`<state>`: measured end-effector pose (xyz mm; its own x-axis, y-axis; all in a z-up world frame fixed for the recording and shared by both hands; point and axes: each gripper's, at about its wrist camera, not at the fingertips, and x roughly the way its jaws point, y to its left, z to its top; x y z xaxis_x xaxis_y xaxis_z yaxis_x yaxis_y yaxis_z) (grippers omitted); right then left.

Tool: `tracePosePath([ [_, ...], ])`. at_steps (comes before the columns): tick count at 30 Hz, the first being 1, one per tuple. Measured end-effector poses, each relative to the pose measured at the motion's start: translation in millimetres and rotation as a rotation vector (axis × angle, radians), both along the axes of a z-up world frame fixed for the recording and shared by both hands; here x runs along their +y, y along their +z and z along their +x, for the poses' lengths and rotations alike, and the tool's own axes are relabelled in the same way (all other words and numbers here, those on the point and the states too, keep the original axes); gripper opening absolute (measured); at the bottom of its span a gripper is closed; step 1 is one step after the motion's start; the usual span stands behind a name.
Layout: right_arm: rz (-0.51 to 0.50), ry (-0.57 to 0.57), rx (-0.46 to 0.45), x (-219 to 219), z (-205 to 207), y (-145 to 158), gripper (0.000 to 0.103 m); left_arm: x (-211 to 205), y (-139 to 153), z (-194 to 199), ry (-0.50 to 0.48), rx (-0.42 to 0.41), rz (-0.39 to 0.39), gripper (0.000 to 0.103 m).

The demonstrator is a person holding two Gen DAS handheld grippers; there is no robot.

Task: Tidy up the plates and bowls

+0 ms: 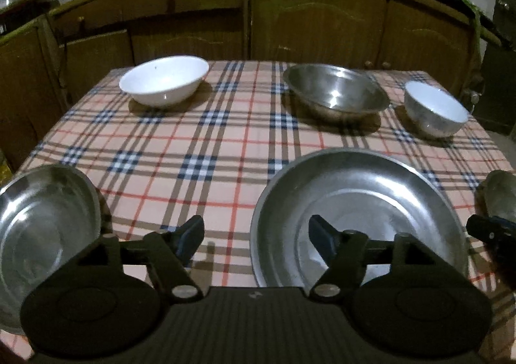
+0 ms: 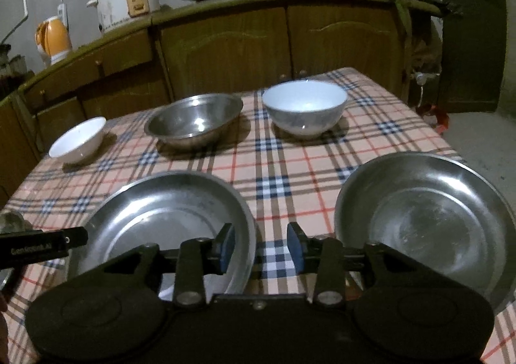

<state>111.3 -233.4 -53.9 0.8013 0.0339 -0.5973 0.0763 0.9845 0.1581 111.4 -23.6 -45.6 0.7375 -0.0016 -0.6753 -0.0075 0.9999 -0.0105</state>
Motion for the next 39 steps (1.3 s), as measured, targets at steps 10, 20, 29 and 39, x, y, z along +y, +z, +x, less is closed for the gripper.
tracePosePath([
  [10,0.000,-0.018,-0.064,-20.8,-22.2,26.6,0.054,-23.8,24.8,-13.1,-0.031,-0.049,-0.015,0.082],
  [20,-0.026,-0.084,-0.082,-62.1,-41.7,41.4,0.059,-72.4,38.7,-16.1,-0.120,-0.061,-0.032,0.082],
  [29,-0.018,-0.157,-0.080,-103.7,-55.1,37.0,0.063,-119.9,36.1,-19.0,-0.217,-0.064,-0.021,0.082],
  [39,-0.029,-0.221,-0.060,-140.0,-56.2,20.9,0.071,-144.5,17.5,-10.9,-0.250,-0.020,-0.019,0.083],
])
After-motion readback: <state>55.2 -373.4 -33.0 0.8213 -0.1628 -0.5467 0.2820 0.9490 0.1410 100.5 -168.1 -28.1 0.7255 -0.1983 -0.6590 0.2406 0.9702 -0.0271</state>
